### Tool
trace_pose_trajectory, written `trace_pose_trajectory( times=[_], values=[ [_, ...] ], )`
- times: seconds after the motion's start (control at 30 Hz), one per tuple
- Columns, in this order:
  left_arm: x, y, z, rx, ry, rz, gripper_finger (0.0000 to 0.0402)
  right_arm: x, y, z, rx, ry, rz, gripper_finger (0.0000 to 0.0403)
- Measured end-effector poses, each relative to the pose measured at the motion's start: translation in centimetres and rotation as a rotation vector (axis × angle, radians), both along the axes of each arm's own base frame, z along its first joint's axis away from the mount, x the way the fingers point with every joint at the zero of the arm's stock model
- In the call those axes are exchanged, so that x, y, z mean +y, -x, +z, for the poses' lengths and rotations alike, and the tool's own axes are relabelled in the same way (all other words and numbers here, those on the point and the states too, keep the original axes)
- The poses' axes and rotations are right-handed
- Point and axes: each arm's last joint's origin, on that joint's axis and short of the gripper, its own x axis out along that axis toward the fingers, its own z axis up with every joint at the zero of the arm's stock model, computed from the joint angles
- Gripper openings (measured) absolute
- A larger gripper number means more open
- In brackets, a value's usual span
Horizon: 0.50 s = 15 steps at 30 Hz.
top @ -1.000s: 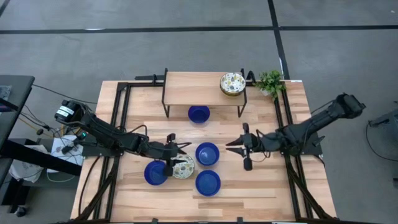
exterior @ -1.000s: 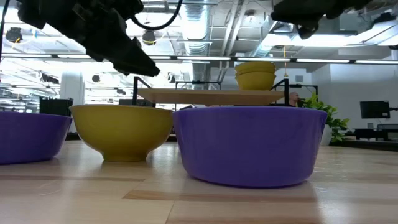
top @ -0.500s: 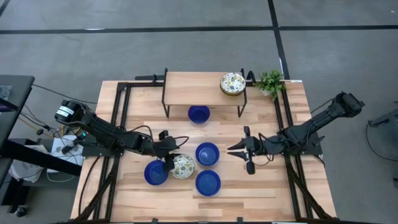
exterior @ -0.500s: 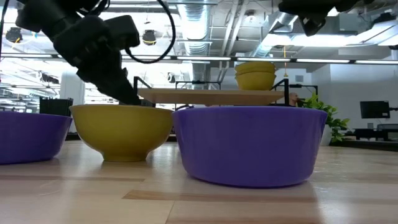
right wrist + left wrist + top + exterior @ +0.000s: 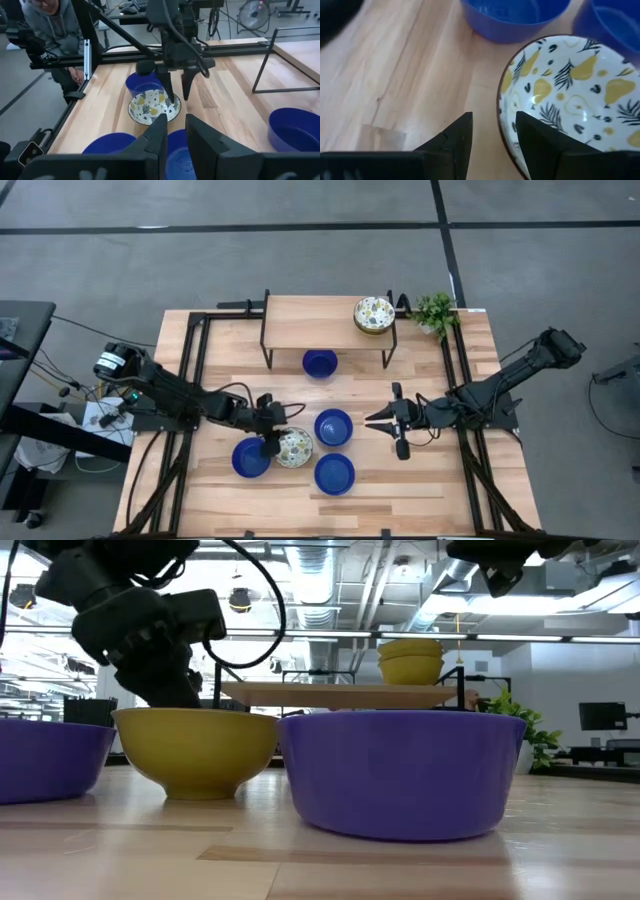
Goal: Pick & Place Mini bowls
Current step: Stack the white patterned bowl on the white patterned bowl on the shelf
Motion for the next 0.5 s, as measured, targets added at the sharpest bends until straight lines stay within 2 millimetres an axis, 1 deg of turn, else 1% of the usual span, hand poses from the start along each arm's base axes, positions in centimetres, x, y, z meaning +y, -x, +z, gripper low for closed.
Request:
trace_pose_trajectory(
  times=[0.1,0.2,0.33,0.5],
  values=[
    [0.37,-0.11,-0.01,0.005,0.020,0.005,0.0146,0.00,0.00,0.00,0.000,0.000,0.000,0.0058],
    [0.66,-0.21,-0.02,0.013,0.052,-0.008,0.0128,0.00,0.00,0.00,0.000,0.001,0.000,0.0058],
    [0.75,-0.27,0.00,0.016,0.069,-0.040,0.0080,0.00,0.00,0.00,0.000,0.001,-0.001,0.0058],
    [0.66,-0.37,0.20,-0.003,0.028,-0.107,0.0021,-0.01,0.00,0.00,0.000,0.002,-0.001,0.0058]
  ],
)
